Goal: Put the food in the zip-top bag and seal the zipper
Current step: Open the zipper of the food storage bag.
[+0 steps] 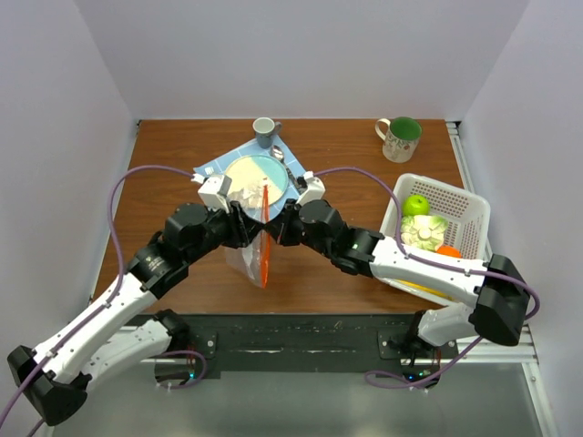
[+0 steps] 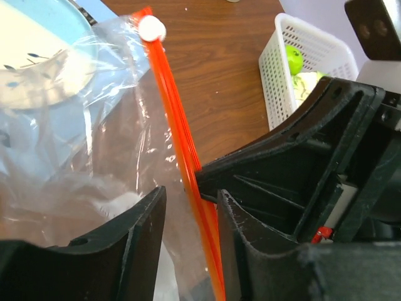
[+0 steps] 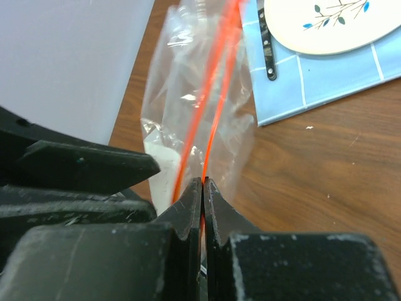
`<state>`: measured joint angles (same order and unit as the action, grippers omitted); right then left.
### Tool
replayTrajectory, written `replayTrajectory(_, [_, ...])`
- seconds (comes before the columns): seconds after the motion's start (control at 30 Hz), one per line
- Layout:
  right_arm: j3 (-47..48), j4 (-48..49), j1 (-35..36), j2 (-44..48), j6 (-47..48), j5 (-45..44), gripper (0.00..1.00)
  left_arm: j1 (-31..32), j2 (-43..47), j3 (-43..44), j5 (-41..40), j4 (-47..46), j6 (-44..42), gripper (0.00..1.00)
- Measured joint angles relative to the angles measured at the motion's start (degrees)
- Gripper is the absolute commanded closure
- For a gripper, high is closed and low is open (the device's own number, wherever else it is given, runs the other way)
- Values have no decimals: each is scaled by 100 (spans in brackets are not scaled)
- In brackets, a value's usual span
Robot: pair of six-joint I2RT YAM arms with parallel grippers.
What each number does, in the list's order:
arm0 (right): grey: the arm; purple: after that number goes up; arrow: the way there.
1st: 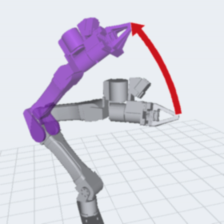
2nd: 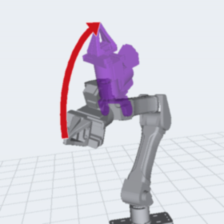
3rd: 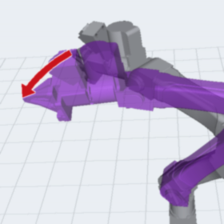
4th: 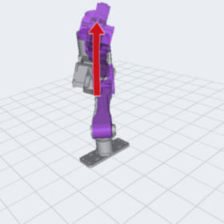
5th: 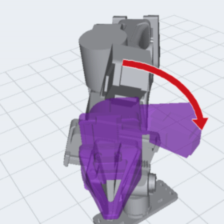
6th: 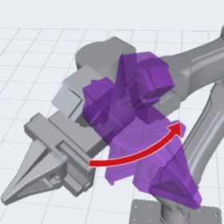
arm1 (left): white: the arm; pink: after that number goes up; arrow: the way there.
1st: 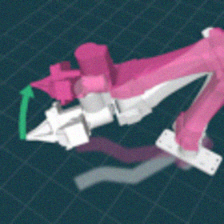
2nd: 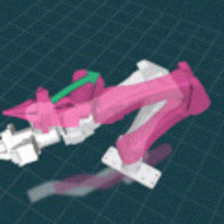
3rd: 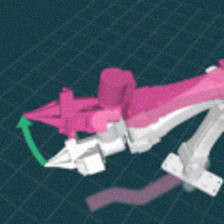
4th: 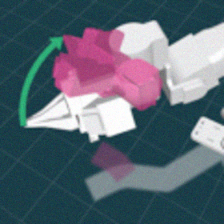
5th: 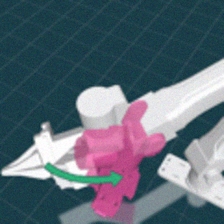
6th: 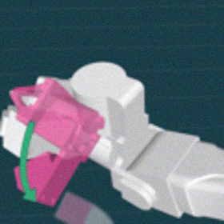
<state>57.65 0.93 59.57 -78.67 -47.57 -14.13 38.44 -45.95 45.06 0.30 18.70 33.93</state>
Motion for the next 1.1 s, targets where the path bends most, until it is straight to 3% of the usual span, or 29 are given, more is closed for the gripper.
replayTrajectory(0.27, [48, 76, 0, 0, -96, -46, 100, 369, -136, 599, -468, 562, -411, 53])
replayTrajectory(0.8, [63, 358, -7, -2, -343, -79, 100, 903, -678, 809, -1147, 1088, -726, 49])
replayTrajectory(1.0, [63, 431, 0, -2, -407, -72, 100, 1080, -686, 885, -1432, 1237, -741, 61])
replayTrajectory(1.1, [63, 439, 0, -2, -431, -74, 100, 1121, -684, 911, -1574, 1274, -708, 78])
